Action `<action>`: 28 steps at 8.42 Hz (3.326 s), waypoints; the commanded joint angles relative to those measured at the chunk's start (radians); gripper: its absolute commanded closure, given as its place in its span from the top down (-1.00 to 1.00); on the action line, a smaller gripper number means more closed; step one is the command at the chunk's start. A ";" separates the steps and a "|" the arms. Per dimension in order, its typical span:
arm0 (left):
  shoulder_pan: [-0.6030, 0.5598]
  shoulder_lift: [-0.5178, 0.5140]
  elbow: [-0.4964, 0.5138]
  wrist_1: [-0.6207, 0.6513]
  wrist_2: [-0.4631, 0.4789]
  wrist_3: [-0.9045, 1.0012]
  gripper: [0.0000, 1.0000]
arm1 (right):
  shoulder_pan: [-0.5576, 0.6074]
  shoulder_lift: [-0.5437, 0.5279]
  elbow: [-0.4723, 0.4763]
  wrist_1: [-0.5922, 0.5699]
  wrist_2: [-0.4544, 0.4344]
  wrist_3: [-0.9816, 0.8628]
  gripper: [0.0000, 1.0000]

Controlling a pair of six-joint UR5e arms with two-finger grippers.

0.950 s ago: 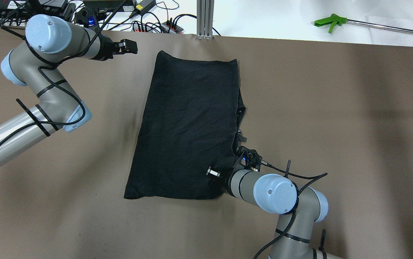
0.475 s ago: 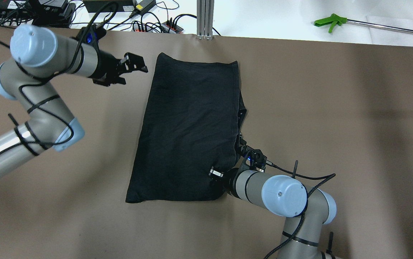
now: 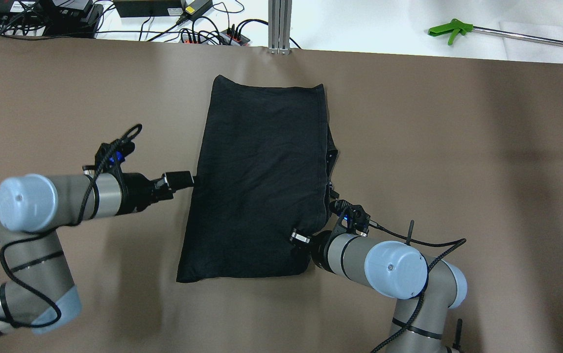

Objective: Fold clothes
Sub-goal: 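Grasp the shirt's near end with the right gripper while the left moves down, then grasp the shirt's near corner with the left gripper while the right holds, then lift the near end with both grippers and fold it away from the robot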

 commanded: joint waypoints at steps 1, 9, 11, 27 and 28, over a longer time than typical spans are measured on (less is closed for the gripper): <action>0.187 0.025 -0.024 0.068 0.194 -0.020 0.88 | 0.000 -0.009 0.003 0.000 0.000 -0.002 -1.00; 0.284 0.071 -0.027 0.079 0.187 -0.037 0.88 | 0.005 -0.039 0.020 -0.001 -0.010 -0.002 -1.00; 0.315 0.069 -0.036 0.079 0.193 -0.037 0.88 | 0.008 -0.039 0.022 -0.001 -0.010 -0.002 -1.00; 0.249 0.009 -0.160 0.082 0.033 -0.018 -1.00 | -0.014 -0.257 0.314 -0.003 0.090 0.011 -1.00; 0.260 -0.023 -0.166 0.081 0.044 -0.018 -1.00 | -0.035 -0.292 0.365 -0.003 0.131 0.035 -1.00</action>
